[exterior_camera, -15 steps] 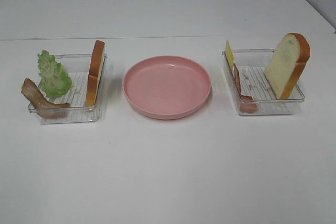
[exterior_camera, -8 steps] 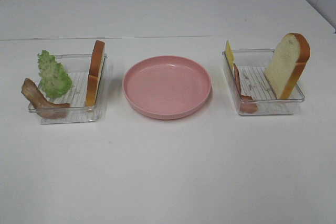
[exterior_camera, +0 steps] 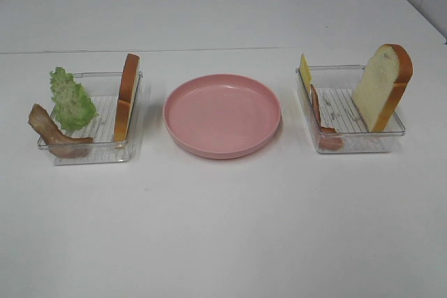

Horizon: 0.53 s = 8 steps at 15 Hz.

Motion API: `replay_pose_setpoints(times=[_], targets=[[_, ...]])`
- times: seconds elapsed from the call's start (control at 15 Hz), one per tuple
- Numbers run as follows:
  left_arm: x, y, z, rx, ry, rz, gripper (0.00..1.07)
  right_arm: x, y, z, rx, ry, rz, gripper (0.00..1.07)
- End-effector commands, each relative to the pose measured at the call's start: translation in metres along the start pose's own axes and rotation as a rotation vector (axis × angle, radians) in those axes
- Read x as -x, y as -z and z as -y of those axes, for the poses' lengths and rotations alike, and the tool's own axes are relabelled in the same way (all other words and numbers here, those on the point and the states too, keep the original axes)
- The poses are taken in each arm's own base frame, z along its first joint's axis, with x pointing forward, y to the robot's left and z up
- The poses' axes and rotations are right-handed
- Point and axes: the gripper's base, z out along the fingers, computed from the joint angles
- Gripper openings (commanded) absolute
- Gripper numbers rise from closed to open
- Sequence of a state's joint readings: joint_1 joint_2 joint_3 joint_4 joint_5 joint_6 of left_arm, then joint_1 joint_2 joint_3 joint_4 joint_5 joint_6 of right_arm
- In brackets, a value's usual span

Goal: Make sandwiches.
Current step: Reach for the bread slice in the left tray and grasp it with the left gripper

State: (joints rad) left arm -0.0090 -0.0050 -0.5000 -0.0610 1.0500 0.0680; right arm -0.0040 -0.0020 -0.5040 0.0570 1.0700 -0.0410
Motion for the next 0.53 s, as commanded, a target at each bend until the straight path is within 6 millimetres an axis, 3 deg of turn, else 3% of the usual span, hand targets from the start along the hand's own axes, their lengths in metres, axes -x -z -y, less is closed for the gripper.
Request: replay_pose_setpoints(times=[0.07,0.4,0.53], targets=[[-0.002,0.003,0.001,-0.007,0.007,0.027,0.85,-0.001,0.001,0.0,-0.008,-0.001,0.023,0.77],[0.002,0.003,0.001,-0.012,0.023,0.036,0.85,-0.001,0.001,0.0,-0.008,-0.001,0.023,0.77],[0.021,0.004,0.003,-0.036,0.044,0.108,0.85,-0.001,0.001,0.0,-0.008,-0.001,0.023,0.77]])
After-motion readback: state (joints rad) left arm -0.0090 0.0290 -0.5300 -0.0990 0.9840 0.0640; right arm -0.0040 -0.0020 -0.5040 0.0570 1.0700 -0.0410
